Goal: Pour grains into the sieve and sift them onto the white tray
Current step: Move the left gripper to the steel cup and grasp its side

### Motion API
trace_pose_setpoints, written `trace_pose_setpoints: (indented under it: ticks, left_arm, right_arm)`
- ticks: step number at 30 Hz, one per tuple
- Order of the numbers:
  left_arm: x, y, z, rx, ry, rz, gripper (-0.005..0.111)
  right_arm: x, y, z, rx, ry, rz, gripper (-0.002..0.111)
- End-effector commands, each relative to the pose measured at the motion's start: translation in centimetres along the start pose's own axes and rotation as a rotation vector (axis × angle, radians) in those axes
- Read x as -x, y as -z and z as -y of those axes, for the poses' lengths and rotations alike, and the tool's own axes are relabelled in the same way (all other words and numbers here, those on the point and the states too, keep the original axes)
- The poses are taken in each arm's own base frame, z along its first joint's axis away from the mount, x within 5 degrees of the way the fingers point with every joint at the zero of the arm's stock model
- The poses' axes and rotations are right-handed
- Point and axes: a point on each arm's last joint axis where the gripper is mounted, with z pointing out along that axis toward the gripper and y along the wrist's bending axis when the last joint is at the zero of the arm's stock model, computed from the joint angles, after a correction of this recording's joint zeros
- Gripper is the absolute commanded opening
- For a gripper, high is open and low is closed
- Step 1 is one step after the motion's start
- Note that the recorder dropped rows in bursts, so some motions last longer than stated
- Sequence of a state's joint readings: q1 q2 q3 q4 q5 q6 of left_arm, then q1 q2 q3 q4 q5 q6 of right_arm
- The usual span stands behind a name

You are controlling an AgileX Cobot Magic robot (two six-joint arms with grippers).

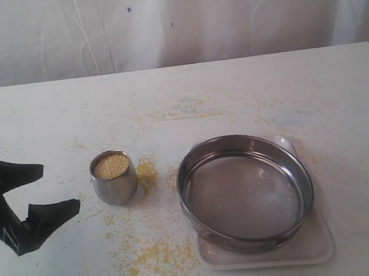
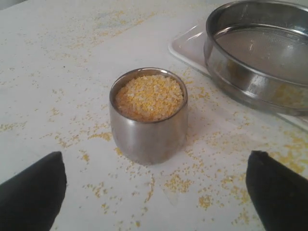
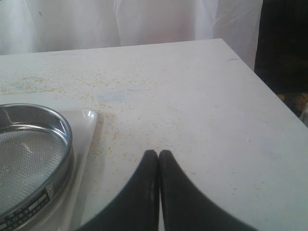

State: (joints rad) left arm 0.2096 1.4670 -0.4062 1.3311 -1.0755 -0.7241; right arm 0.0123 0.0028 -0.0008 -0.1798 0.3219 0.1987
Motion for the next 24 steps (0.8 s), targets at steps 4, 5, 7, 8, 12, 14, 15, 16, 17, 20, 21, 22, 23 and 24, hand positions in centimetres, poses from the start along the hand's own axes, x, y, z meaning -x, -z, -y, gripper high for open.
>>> trace_pose_setpoints:
  ticks: [4,5,7,8,12,14,15,16,17,20,21,22,23,24]
  left_arm:
    - [0.5,0.0,0.3,-0.038,0.006,0.053,0.105]
    - [0.5,0.0,0.3,-0.032,-0.002,0.049,0.105]
    - [0.5,0.0,0.2,-0.024,-0.044,0.052,0.105]
    - [0.6,0.0,0.1,-0.017,-0.069,0.056,0.105]
    - [0.3,-0.4,-0.2,-0.003,-0.141,0.076,0.105]
    - [-0.1,-0.8,-0.2,-0.016,-0.151,0.096,0.105]
    - [-0.3,-1.1,-0.3,-0.017,-0.145,0.104,0.105]
    - [-0.5,-1.5,-0.3,-0.018,-0.14,0.105,0.105]
    - [-0.8,-1.9,-0.2,-0.022,-0.142,0.101,0.105]
    - [-1.6,-3.2,0.2,-0.035,-0.187,0.084,0.105]
    - [-1.8,-3.5,0.3,-0.039,-0.202,0.078,0.105]
    - [-2.0,-3.8,0.5,-0.043,-0.209,0.075,0.105]
    - [-2.2,-4.1,0.6,-0.047,-0.21,0.069,0.105]
    - [-2.4,-4.4,0.7,-0.05,-0.206,0.064,0.105]
  right_arm:
    - [0.0,0.0,0.0,0.008,0.002,0.007,0.0]
    - [0.0,0.0,0.0,0.008,0.002,0.007,0.0]
    - [0.0,0.0,0.0,0.008,0.002,0.007,0.0]
    - [0.0,0.0,0.0,0.008,0.002,0.007,0.0]
    - [0.0,0.0,0.0,0.008,0.002,0.007,0.0]
    - [0.0,0.0,0.0,0.008,0.002,0.007,0.0]
    - [0.0,0.0,0.0,0.008,0.002,0.007,0.0]
    - [0.0,0.0,0.0,0.008,0.002,0.007,0.0]
    - [0.0,0.0,0.0,0.008,0.002,0.007,0.0]
    - [0.0,0.0,0.0,0.008,0.002,0.007,0.0]
    - [0.0,0.0,0.0,0.008,0.002,0.007,0.0]
    - [0.0,0.0,0.0,0.008,0.002,0.007,0.0]
    - [0.0,0.0,0.0,0.008,0.002,0.007,0.0]
    - [0.0,0.0,0.0,0.008,0.002,0.007,0.0]
